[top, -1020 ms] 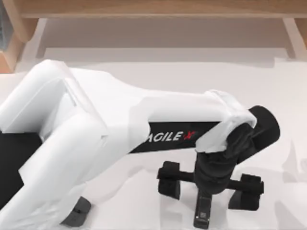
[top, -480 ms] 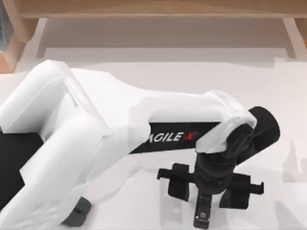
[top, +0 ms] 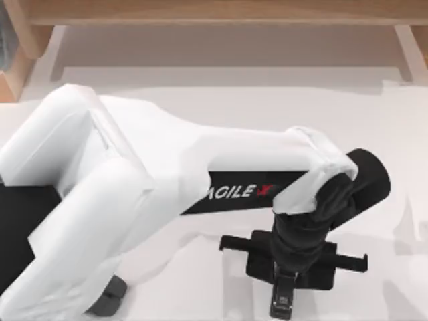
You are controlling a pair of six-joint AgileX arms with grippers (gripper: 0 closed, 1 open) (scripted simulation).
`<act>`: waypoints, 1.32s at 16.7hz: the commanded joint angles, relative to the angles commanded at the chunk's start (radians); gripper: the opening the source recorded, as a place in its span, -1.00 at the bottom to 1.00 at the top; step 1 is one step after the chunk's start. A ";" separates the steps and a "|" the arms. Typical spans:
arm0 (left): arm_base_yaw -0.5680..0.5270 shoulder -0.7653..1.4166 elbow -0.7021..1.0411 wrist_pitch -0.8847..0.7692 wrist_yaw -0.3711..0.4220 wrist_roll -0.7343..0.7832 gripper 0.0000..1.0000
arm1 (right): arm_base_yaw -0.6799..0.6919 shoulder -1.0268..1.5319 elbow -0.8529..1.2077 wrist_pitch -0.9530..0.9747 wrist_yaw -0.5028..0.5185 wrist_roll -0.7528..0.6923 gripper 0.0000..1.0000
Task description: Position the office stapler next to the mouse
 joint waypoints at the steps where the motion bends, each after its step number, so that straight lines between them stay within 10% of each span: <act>1: 0.000 0.000 0.000 0.000 0.000 0.000 -1.00 | 0.000 0.000 0.000 0.000 0.000 0.000 1.00; 22: 0.049 -0.072 0.082 -0.116 -0.002 0.035 -1.00 | 0.000 0.000 0.000 0.000 0.000 0.000 1.00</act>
